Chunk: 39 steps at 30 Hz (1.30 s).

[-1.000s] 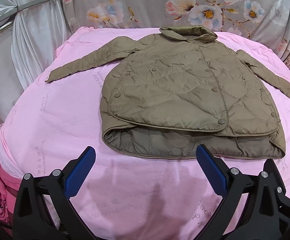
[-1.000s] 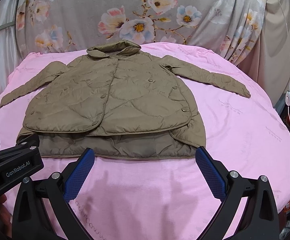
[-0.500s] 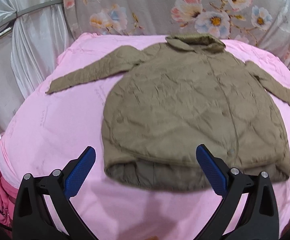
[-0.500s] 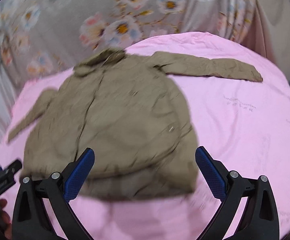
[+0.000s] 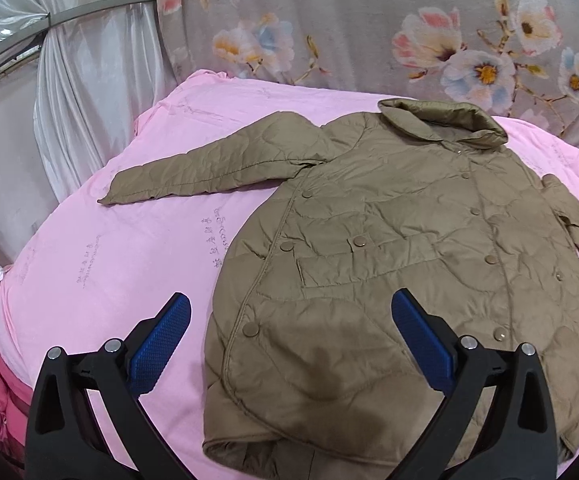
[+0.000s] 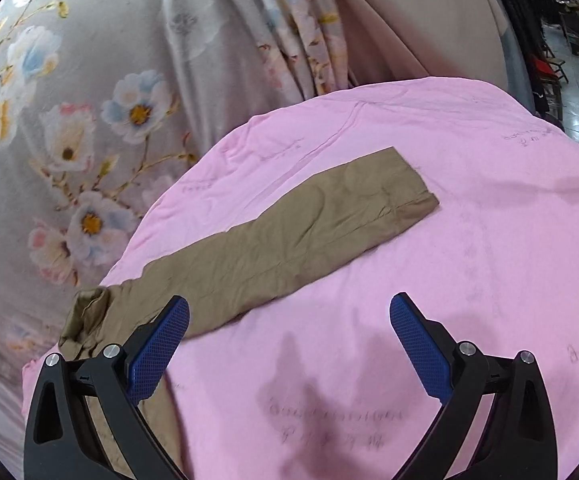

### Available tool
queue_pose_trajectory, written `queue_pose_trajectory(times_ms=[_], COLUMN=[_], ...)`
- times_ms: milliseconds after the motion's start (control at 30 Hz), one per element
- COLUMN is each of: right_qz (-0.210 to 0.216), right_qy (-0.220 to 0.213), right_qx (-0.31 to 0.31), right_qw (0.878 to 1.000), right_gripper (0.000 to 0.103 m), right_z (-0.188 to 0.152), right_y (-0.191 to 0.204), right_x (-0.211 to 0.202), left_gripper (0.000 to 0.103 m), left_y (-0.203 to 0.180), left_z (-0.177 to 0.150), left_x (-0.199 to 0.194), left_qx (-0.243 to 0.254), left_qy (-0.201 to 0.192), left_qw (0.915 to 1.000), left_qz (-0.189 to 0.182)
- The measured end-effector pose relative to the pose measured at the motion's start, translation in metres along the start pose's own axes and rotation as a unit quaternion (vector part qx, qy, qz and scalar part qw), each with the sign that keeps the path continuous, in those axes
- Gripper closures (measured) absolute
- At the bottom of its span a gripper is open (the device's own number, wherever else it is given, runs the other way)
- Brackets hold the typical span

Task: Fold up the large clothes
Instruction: 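Grasp the sleeve nearest the right gripper and lift it, then lay the held sleeve across the jacket body and open the right gripper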

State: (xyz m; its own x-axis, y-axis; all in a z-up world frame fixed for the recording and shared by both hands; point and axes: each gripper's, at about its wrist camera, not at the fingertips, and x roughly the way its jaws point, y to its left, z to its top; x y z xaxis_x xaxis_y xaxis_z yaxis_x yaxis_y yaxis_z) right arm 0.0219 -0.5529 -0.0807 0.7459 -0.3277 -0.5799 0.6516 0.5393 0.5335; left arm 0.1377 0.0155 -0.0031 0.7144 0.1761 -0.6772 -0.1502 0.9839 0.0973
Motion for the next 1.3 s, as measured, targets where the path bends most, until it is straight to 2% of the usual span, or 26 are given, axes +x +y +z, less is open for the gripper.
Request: queue_pose_trajectory(times_ms=[267, 400, 433, 467, 500, 533, 567, 600, 633, 667, 733, 833, 900, 1000, 1067, 1167, 1300], right_qz=[-0.038, -0.045, -0.046, -0.046, -0.049, -0.049, -0.047, -0.037, -0.030, -0.029, -0.012, 0.054, 0.106, 0.179, 0.228, 0.294, 0.332], right_qy=[0.012, 0.007, 0.005, 0.005, 0.006, 0.006, 0.010, 0.016, 0.016, 0.008, -0.017, -0.058, -0.075, -0.086, -0.077, -0.030, 0.033], right_qx=[0.078, 0.112, 0.114, 0.117, 0.121, 0.121, 0.118, 0.114, 0.110, 0.104, 0.081, 0.032, -0.015, -0.095, -0.138, -0.184, -0.229], right_qw=[0.996, 0.993, 0.992, 0.992, 0.991, 0.991, 0.992, 0.993, 0.993, 0.994, 0.997, 0.996, 0.991, 0.975, 0.961, 0.937, 0.915], right_gripper=[0.006, 0.016, 0.025, 0.029, 0.042, 0.063, 0.074, 0.091, 0.096, 0.096, 0.098, 0.098, 0.098, 0.098, 0.098, 0.099, 0.099], right_z=[0.030, 0.036, 0.039, 0.039, 0.041, 0.043, 0.044, 0.046, 0.047, 0.049, 0.053, 0.060, 0.060, 0.045, 0.026, -0.016, -0.081], right_y=[-0.043, -0.053, -0.053, -0.053, -0.052, -0.052, -0.051, -0.049, -0.045, -0.040, -0.018, 0.038, 0.090, 0.169, 0.217, 0.284, 0.345], right_x=[0.064, 0.078, 0.081, 0.083, 0.086, 0.089, 0.093, 0.098, 0.099, 0.097, 0.084, 0.045, 0.019, -0.017, -0.032, -0.037, -0.025], left_gripper=[0.005, 0.005, 0.005, 0.005, 0.005, 0.005, 0.005, 0.005, 0.005, 0.005, 0.005, 0.005, 0.005, 0.005, 0.005, 0.005, 0.005], left_y=[-0.020, -0.028, -0.029, -0.029, -0.030, -0.031, -0.031, -0.031, -0.032, -0.032, -0.032, -0.032, -0.032, -0.031, -0.030, -0.028, -0.021], left_z=[-0.012, -0.023, -0.026, -0.028, -0.030, -0.031, -0.032, -0.032, -0.032, -0.032, -0.032, -0.032, -0.032, -0.031, -0.030, -0.029, -0.026], left_x=[0.047, 0.066, 0.070, 0.071, 0.072, 0.072, 0.072, 0.072, 0.072, 0.072, 0.072, 0.073, 0.073, 0.074, 0.075, 0.073, 0.066], left_qx=[0.022, 0.031, 0.031, 0.031, 0.031, 0.032, 0.032, 0.032, 0.033, 0.033, 0.033, 0.032, 0.032, 0.030, 0.028, 0.025, 0.017], left_qy=[0.038, 0.065, 0.069, 0.069, 0.065, 0.062, 0.060, 0.060, 0.060, 0.061, 0.061, 0.060, 0.060, 0.062, 0.065, 0.067, 0.063], left_qw=[0.9987, 0.9970, 0.9967, 0.9967, 0.9969, 0.9971, 0.9971, 0.9971, 0.9971, 0.9971, 0.9971, 0.9971, 0.9972, 0.9973, 0.9973, 0.9974, 0.9978], left_qz=[0.024, 0.028, 0.029, 0.030, 0.032, 0.033, 0.033, 0.034, 0.033, 0.033, 0.033, 0.033, 0.032, 0.028, 0.022, 0.011, -0.008])
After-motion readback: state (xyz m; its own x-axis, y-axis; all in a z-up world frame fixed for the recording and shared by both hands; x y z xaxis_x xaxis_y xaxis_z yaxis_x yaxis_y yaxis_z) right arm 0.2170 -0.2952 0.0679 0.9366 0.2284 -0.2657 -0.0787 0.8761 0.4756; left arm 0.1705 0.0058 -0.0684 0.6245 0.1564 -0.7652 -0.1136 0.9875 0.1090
